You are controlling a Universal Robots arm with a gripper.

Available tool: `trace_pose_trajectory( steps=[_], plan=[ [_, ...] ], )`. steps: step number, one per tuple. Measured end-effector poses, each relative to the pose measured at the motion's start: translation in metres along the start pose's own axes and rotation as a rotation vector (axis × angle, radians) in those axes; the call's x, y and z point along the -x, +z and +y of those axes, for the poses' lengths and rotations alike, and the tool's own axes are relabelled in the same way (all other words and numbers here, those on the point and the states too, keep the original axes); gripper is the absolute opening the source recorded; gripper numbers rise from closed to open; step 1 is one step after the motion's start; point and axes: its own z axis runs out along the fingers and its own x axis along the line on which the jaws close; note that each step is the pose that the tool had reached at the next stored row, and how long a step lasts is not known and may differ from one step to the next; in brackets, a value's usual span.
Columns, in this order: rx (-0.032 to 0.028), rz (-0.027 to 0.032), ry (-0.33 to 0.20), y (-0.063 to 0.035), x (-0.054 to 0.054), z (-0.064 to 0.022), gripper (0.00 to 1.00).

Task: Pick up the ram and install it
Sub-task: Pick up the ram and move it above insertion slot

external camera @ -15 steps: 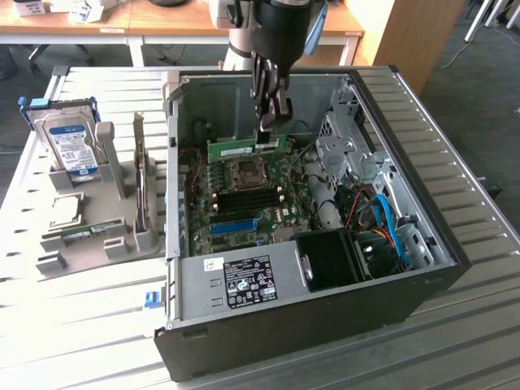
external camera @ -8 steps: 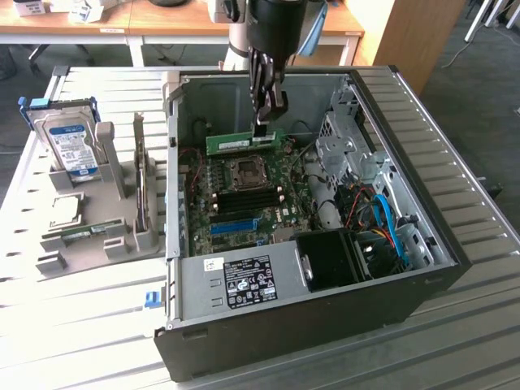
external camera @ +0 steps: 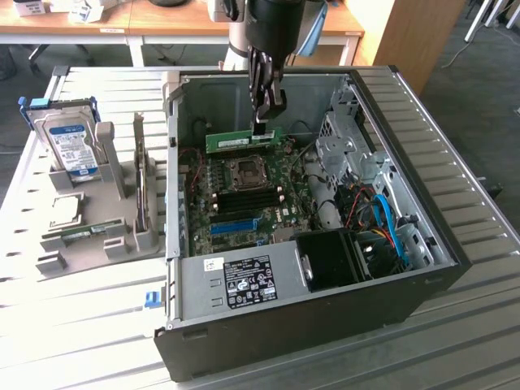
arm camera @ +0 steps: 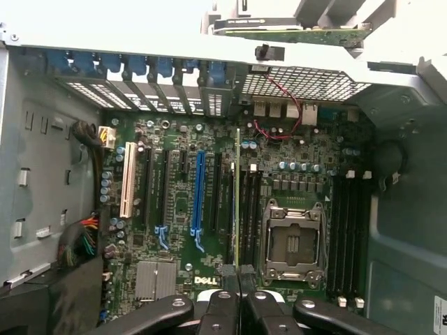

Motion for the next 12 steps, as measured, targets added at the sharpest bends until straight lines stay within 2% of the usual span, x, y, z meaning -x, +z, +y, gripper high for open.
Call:
trace_pose_trajectory(
  steps=[12],
  plan=[
    [-0.0004,-0.001,0.021,0.0006,0.0001,-0.0001,0.12]
  ],
)
